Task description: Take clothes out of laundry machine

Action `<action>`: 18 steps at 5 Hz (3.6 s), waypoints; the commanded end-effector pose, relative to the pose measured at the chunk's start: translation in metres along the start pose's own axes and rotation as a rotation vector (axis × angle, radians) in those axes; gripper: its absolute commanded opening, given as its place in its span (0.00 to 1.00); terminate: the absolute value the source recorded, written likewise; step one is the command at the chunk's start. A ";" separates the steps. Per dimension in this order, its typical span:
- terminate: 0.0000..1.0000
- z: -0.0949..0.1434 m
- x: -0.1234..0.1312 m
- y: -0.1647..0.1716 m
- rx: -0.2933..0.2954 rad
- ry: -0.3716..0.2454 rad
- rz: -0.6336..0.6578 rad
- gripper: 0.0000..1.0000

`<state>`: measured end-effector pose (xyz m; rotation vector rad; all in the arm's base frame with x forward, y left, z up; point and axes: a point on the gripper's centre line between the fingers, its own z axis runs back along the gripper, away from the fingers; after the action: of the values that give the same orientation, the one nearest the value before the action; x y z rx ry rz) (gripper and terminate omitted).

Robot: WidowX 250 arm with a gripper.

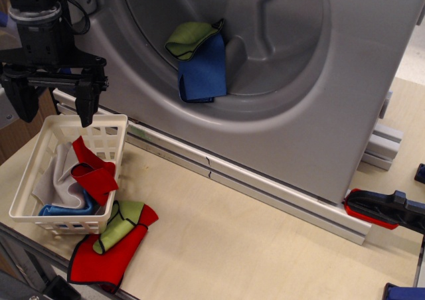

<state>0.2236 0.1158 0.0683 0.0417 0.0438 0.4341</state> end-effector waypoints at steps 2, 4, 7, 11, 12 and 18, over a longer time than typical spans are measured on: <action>0.00 0.003 0.034 -0.022 0.055 -0.079 -0.120 1.00; 0.00 0.037 0.068 -0.082 0.069 -0.358 -0.375 1.00; 0.00 0.049 0.116 -0.127 0.027 -0.506 -0.466 1.00; 0.00 0.006 0.140 -0.145 -0.012 -0.343 -0.542 0.00; 0.00 0.003 0.133 -0.139 0.051 -0.305 -0.521 0.00; 0.00 0.035 0.033 -0.049 0.261 -0.205 -0.161 0.00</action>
<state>0.2719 0.0931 0.0774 0.3342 -0.0349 0.2582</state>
